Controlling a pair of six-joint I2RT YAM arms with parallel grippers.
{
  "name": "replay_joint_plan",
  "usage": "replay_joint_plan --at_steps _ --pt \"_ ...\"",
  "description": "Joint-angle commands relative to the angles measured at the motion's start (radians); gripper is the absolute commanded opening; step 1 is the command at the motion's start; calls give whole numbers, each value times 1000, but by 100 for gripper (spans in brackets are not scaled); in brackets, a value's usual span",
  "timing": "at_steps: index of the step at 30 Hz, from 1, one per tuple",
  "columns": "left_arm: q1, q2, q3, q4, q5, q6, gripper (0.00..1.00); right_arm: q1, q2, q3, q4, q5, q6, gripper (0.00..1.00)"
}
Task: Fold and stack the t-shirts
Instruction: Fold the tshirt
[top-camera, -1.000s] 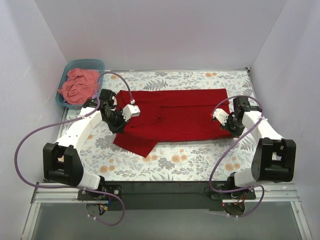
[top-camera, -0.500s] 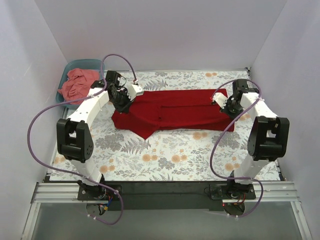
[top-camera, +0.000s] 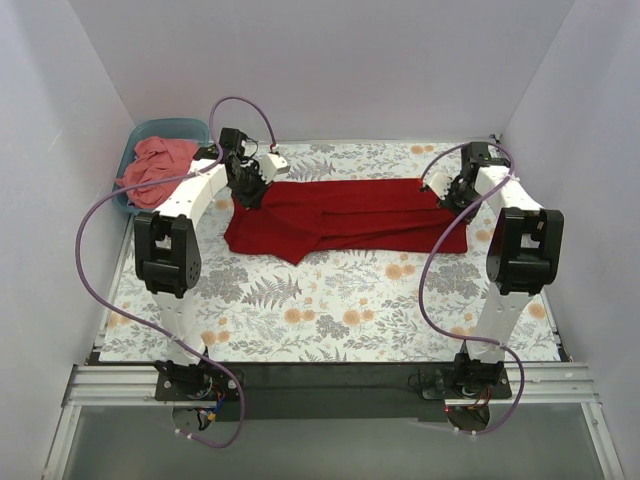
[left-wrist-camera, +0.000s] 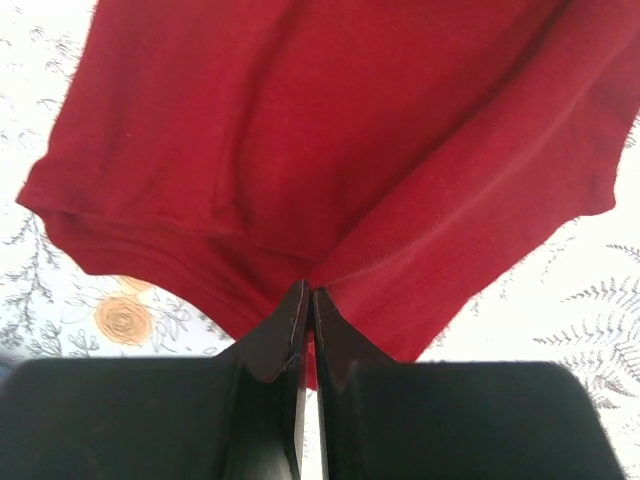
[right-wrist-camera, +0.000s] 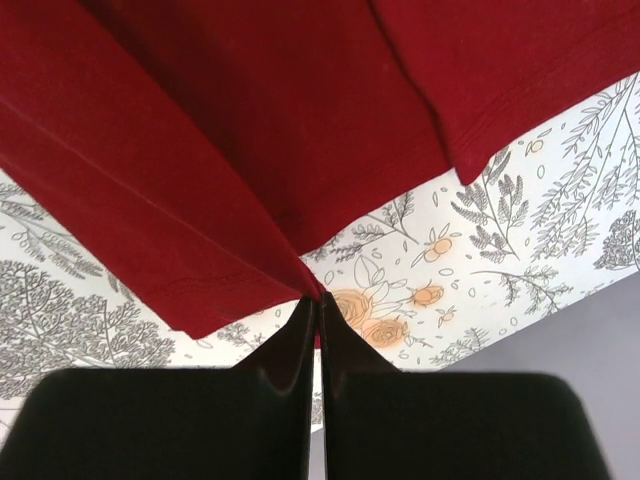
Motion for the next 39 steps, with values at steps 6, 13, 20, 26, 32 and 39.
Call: replay_joint_plan --at_steps 6,13,20,26,32,39 --pt "9 68 136 20 -6 -2 0 -8 76 98 -31 18 -64 1" --pt "9 123 195 40 -19 0 0 -8 105 129 -29 18 -63 1" --pt "9 155 229 60 -29 3 0 -8 139 163 -29 18 -52 1" --pt "9 189 265 49 -26 6 0 -6 151 164 -29 18 -49 1" --pt "9 221 302 54 -25 3 0 -8 162 170 -29 18 -44 1" --pt "9 243 299 74 -40 3 0 -6 180 190 -26 18 -37 1"
